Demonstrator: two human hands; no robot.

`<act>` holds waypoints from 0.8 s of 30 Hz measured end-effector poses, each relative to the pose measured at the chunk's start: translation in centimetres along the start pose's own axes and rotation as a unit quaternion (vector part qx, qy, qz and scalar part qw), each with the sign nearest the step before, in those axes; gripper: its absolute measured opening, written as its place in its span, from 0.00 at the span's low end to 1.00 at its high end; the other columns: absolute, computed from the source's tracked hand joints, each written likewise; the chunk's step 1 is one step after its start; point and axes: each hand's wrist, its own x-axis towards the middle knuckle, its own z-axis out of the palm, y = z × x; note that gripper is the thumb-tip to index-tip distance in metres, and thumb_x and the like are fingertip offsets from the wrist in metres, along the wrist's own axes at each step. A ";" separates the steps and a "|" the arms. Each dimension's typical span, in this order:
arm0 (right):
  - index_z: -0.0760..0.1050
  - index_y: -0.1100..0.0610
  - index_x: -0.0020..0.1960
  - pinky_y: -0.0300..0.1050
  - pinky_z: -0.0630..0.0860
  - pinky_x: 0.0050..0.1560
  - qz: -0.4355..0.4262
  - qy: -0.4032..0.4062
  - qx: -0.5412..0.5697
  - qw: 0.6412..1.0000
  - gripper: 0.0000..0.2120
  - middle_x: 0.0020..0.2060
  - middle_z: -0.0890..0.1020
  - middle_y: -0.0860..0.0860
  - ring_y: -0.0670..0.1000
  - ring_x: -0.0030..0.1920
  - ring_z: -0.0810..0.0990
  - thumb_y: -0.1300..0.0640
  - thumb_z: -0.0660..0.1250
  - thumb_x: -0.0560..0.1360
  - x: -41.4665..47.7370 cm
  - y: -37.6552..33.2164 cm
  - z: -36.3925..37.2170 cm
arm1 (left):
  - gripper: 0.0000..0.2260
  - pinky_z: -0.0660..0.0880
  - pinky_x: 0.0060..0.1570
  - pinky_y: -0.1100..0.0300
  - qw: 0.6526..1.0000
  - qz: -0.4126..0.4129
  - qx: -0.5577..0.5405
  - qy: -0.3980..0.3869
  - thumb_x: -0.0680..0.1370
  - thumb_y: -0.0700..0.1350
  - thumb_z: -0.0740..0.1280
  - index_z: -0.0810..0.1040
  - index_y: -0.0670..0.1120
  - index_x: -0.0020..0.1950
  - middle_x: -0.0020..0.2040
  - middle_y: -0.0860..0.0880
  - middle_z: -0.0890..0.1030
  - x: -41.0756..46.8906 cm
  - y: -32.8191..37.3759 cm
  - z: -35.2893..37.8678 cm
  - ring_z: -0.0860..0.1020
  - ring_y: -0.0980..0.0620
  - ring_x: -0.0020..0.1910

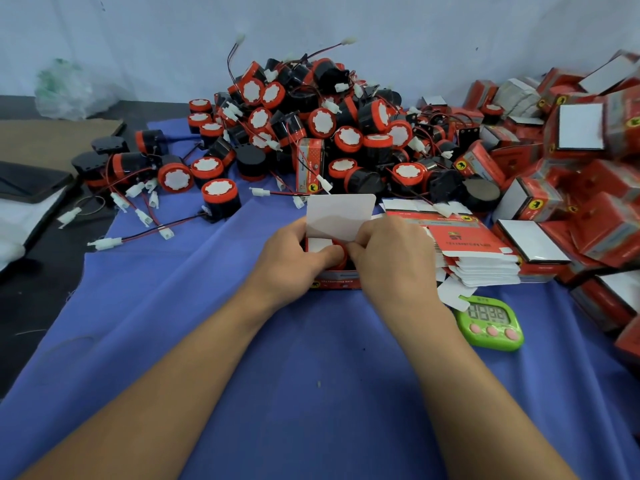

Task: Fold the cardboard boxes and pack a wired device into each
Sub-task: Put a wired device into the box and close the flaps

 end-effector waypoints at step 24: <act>0.71 0.51 0.32 0.37 0.64 0.29 -0.020 -0.085 0.311 0.946 0.22 0.25 0.72 0.44 0.44 0.28 0.68 0.37 0.67 0.77 -0.3 2.3 -0.6 | 0.18 0.82 0.58 0.47 1.000 0.001 -0.019 0.002 0.67 0.59 0.74 0.83 0.59 0.55 0.53 0.59 0.87 0.1 0.0 -0.2 0.85 0.58 0.53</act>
